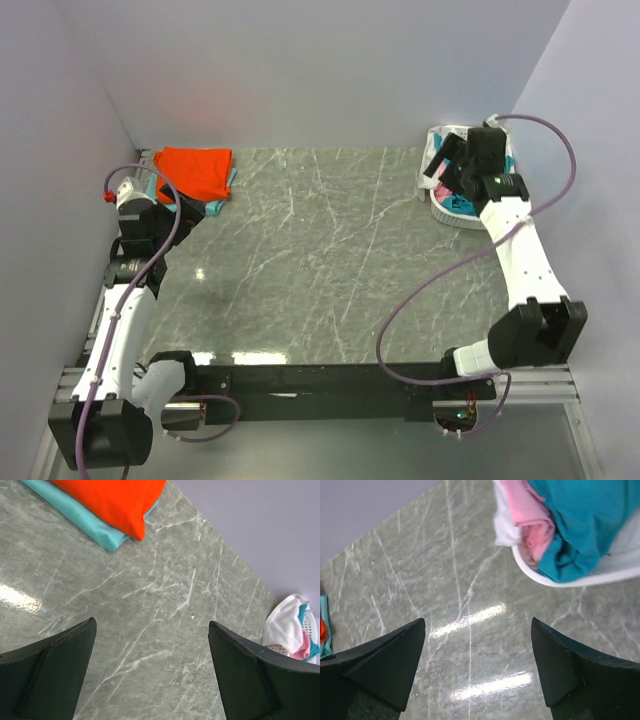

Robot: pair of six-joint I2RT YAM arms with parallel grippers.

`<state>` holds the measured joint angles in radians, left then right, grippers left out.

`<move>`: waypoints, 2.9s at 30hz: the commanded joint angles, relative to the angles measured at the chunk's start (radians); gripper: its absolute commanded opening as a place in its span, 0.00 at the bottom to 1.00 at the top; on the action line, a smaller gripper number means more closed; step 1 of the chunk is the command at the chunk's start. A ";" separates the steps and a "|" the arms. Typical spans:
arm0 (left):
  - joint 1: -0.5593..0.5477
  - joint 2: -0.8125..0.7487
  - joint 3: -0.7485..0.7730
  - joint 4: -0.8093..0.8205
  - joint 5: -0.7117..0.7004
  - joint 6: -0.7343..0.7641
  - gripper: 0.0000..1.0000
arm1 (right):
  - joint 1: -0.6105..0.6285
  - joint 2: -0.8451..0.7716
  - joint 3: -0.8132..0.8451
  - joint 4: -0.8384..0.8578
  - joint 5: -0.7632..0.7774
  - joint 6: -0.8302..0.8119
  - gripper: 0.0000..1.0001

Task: Fold and stack the t-shirts
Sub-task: Grab the tshirt from the pile

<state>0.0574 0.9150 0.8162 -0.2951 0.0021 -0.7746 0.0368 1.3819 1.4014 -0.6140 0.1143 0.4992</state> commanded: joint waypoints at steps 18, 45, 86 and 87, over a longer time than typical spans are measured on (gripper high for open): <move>0.009 0.133 0.009 0.062 0.056 0.043 0.99 | 0.209 0.706 0.642 -0.223 0.476 -0.204 0.91; 0.044 0.219 0.018 0.060 0.094 0.057 0.99 | 0.296 0.931 0.466 0.275 0.877 -1.294 0.94; 0.091 0.266 0.008 0.082 0.157 0.061 1.00 | 0.249 0.979 0.505 0.433 0.898 -1.386 0.19; 0.090 0.265 0.008 0.082 0.157 0.061 0.99 | 0.252 0.976 0.518 0.410 0.889 -1.369 0.19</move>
<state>0.1429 1.1847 0.8158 -0.2481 0.1364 -0.7349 0.2829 2.4332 1.8797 -0.1799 1.0492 -0.9432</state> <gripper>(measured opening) 0.995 0.193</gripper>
